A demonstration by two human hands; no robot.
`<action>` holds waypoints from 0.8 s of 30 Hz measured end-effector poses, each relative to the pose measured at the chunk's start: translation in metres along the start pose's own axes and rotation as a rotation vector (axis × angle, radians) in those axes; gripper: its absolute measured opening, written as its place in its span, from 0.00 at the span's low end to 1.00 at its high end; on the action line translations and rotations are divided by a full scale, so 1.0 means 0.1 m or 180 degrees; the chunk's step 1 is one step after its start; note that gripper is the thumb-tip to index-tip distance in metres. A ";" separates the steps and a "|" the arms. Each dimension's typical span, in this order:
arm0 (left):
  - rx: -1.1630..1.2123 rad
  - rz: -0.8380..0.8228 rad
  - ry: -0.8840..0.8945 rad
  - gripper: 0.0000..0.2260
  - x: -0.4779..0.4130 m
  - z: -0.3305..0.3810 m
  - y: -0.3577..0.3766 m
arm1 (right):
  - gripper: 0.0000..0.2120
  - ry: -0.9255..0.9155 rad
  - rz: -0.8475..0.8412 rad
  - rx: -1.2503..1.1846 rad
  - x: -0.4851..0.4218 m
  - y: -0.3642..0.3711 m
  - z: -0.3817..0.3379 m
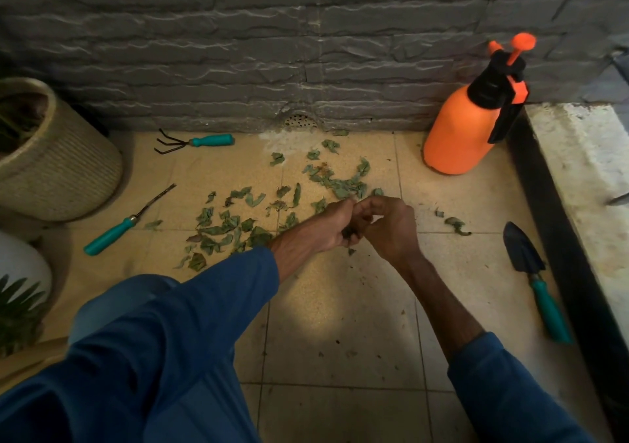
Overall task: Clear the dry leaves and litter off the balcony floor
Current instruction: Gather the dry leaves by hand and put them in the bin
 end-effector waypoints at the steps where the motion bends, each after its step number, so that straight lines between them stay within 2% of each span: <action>1: -0.0031 0.0024 0.0017 0.18 -0.02 0.00 -0.01 | 0.06 0.0049 -0.0090 -0.0053 -0.01 0.00 0.02; 4: 0.0025 0.0137 0.0041 0.14 -0.04 0.02 -0.03 | 0.04 0.0276 -0.0328 -0.0510 -0.03 -0.05 0.12; 7: 0.0032 0.0075 0.0068 0.16 -0.04 0.05 -0.02 | 0.04 0.0601 -0.0179 -0.0847 -0.07 -0.26 0.41; 9: 0.0026 -0.0003 0.0074 0.18 -0.04 0.05 0.02 | 0.03 0.0747 0.0128 -0.0329 -0.06 -0.51 0.70; 11: 0.0031 -0.0104 0.0080 0.19 -0.02 0.05 0.07 | 0.08 0.0880 0.0436 0.0416 -0.05 -0.79 1.01; 13: 0.0030 -0.0188 0.0085 0.19 -0.02 0.05 0.10 | 0.10 0.1155 0.0611 0.0809 -0.05 -1.05 1.35; 15: 0.0006 -0.0236 0.0067 0.19 -0.04 0.04 0.11 | 0.13 0.1533 0.0566 0.1166 -0.08 -1.20 1.65; 17: -0.0032 -0.0265 0.0038 0.19 -0.05 0.01 0.13 | 0.16 0.1763 0.0243 0.1633 -0.08 -1.24 1.84; 20: -0.0100 -0.0301 0.0014 0.19 -0.06 -0.01 0.17 | 0.17 0.1588 0.0033 0.1939 -0.08 -1.22 1.89; 24: -0.0208 -0.0331 0.0007 0.19 -0.08 -0.02 0.20 | 0.09 0.1216 0.0319 0.1824 -0.07 -1.20 1.78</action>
Point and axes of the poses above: each hand's wrist, its own x-axis away from the middle knuckle, its own y-axis out of the palm, z = x × y, the point moved 9 cm from there along -x, towards the middle knuckle, and after that the axes turned 2 degrees about y, right-handed, at the moved point
